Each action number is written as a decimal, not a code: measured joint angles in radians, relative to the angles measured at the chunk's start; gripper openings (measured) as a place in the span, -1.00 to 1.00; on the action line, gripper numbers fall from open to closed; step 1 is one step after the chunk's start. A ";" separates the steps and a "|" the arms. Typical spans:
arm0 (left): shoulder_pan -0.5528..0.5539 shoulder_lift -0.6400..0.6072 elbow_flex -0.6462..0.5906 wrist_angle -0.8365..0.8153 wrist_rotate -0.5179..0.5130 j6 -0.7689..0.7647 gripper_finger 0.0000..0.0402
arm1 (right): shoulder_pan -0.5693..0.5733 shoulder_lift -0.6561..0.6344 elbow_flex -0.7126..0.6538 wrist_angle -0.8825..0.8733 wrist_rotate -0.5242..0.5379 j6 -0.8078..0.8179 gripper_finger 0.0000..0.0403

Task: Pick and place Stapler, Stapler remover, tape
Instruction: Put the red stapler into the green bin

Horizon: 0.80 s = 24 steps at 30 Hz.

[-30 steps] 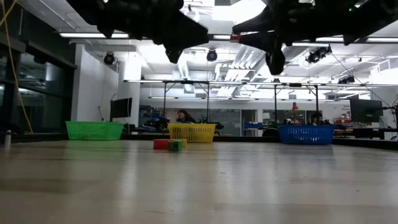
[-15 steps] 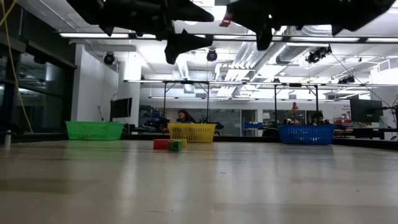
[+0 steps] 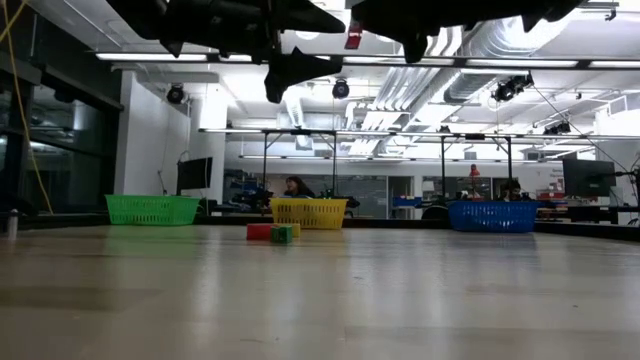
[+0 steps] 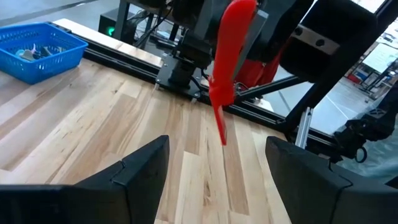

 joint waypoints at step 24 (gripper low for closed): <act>0.000 0.000 0.000 0.043 0.002 -0.029 -0.14 | 0.002 0.073 0.000 0.123 0.021 0.045 -0.70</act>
